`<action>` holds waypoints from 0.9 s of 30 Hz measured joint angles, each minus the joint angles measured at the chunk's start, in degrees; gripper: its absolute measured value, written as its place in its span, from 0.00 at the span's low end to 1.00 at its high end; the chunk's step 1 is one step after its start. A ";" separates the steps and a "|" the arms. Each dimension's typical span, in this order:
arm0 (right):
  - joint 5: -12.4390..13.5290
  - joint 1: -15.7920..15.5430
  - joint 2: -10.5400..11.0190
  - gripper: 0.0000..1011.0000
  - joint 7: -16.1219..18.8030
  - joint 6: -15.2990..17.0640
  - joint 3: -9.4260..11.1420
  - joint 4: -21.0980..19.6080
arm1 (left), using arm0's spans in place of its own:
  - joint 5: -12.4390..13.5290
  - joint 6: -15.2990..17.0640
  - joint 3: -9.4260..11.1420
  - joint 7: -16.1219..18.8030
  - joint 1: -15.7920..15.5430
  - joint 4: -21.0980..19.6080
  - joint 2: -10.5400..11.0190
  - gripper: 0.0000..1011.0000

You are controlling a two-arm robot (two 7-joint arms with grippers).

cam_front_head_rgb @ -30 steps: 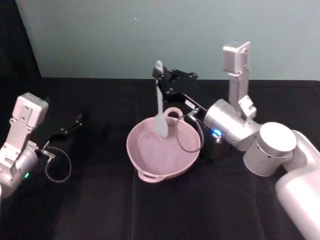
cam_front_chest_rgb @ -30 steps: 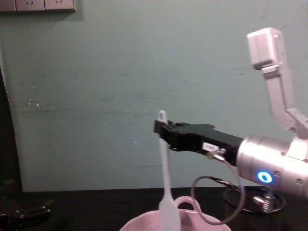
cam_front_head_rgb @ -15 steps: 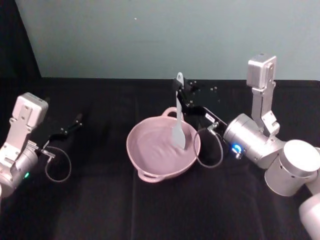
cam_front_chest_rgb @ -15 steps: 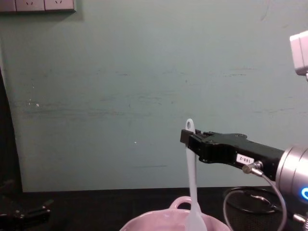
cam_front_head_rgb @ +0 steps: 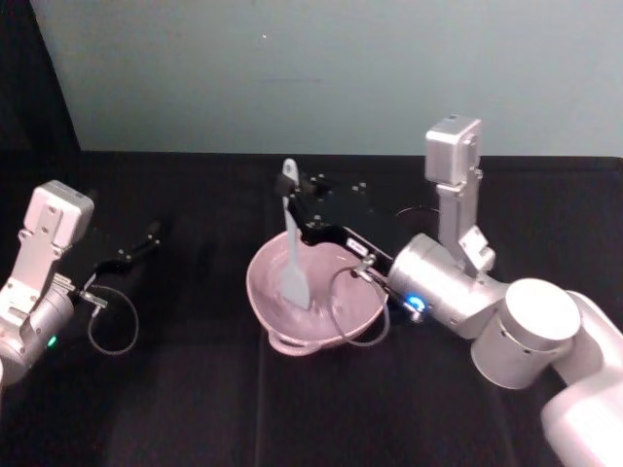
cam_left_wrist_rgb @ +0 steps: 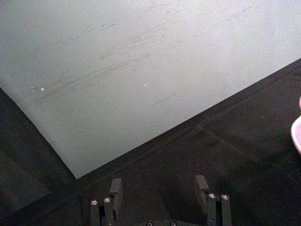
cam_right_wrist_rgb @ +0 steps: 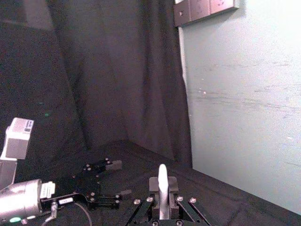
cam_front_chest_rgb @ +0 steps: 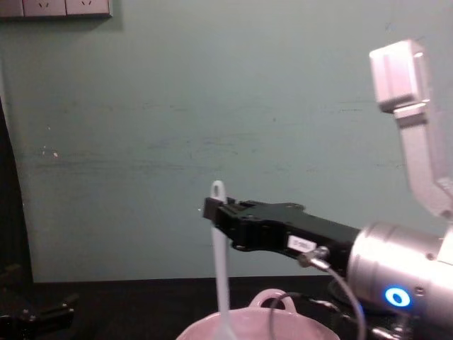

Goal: Use the one hand to pick up the spoon and stir the clear water in the bowl.

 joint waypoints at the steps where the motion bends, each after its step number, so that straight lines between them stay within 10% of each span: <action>1: 0.00 0.28 -0.23 0.11 0.12 -0.10 -0.17 0.39 | 0.00 0.00 0.00 0.00 0.00 0.00 0.00 1.00; 15: 0.04 7.22 -4.76 0.11 1.10 -3.03 -1.17 10.74 | 0.00 0.00 0.00 0.00 0.00 0.00 0.00 1.00; 27: -0.05 7.42 -2.98 0.11 -0.61 -3.21 1.95 10.90 | 0.00 0.00 0.00 0.00 0.00 0.00 0.00 1.00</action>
